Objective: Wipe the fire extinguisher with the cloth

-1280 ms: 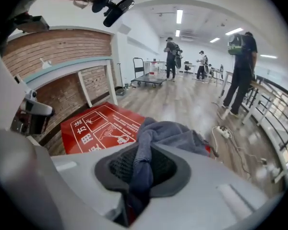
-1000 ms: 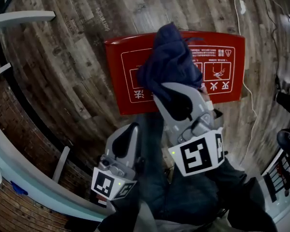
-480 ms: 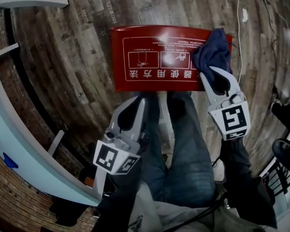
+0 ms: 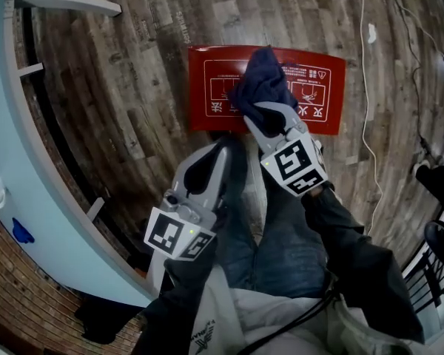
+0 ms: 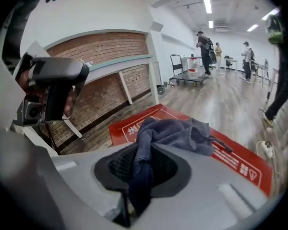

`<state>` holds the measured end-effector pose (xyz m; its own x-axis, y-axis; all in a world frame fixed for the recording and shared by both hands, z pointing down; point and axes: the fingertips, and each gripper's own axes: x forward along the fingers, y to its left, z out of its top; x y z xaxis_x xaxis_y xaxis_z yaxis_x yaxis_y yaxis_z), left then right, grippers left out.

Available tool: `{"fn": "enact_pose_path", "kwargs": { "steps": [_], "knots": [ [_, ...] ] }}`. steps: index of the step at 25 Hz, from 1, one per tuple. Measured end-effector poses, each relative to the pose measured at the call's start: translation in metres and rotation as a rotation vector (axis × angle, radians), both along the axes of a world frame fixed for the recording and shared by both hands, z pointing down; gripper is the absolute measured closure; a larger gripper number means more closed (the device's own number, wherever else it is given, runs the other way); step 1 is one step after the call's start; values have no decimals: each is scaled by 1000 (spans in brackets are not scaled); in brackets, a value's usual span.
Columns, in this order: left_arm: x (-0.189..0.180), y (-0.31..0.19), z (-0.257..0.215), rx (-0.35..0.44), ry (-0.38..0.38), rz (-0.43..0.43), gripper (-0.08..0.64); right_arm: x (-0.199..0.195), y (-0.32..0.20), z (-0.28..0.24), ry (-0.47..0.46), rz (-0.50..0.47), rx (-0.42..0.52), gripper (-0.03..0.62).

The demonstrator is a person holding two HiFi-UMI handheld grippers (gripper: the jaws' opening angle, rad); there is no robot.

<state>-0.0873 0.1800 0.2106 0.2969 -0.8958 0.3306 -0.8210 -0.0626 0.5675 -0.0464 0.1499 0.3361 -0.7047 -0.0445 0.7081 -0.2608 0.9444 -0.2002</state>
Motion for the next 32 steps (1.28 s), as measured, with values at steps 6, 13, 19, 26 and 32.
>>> {"fn": "enact_pose_path", "kwargs": {
  "steps": [6, 13, 19, 26, 32],
  "knots": [
    [-14, 1, -23, 22, -5, 8, 558, 4, -8, -9, -33, 61, -42, 475],
    [-25, 3, -45, 33, -4, 25, 558, 71, -66, -31, 29, 309, 16, 370],
    [-32, 11, -71, 37, -12, 15, 558, 91, -46, -86, -44, 378, -77, 333],
    [-24, 12, -100, 54, 7, 35, 558, 87, -23, -160, -155, 341, 7, 413],
    [-17, 7, -156, 129, -8, 48, 558, 91, -9, -211, -222, 386, -14, 532]
  ]
}}
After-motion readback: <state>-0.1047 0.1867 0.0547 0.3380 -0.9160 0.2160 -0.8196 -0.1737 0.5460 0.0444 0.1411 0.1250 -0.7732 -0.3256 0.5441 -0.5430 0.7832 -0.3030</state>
